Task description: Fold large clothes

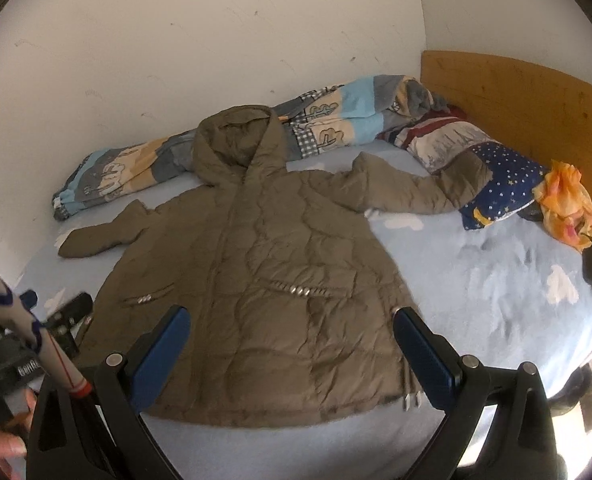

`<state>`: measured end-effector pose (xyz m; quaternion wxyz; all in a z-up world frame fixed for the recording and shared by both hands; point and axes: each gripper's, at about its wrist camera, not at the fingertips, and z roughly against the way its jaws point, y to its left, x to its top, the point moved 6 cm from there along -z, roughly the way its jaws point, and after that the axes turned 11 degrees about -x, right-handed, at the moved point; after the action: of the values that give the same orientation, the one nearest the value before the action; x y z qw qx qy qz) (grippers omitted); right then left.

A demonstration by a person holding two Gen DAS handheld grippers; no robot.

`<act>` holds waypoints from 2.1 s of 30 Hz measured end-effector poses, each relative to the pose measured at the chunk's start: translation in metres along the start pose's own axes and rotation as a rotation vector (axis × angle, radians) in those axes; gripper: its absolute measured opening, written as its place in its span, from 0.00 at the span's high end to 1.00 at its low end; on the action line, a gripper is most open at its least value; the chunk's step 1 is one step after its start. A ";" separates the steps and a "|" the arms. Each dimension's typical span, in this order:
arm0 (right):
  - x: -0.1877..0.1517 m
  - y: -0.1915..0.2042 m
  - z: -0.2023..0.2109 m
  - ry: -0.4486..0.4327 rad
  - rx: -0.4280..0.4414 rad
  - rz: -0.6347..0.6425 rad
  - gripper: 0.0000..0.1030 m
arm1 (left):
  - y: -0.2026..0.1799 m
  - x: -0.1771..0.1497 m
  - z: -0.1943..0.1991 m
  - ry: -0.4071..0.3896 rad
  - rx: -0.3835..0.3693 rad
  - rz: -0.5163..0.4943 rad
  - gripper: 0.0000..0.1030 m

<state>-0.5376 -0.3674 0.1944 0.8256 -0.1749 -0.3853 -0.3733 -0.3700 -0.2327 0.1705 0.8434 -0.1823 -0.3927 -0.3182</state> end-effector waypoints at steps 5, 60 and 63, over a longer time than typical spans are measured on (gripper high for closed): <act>0.046 -0.044 -0.039 0.013 -0.014 -0.088 0.00 | -0.009 0.048 -0.067 -0.006 -0.022 -0.026 0.00; 0.253 -0.330 -0.235 -0.195 -0.184 -0.557 0.86 | 0.008 0.018 -0.194 0.209 -0.158 0.016 0.00; 0.268 -0.305 -0.209 -0.225 -0.126 -0.539 0.86 | 0.011 0.022 -0.190 0.195 -0.152 0.019 0.00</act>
<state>-0.5477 -0.8182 0.2661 0.6363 -0.1572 -0.4831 -0.5806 -0.2478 -0.3397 0.0681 0.8643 -0.2175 -0.2817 -0.3553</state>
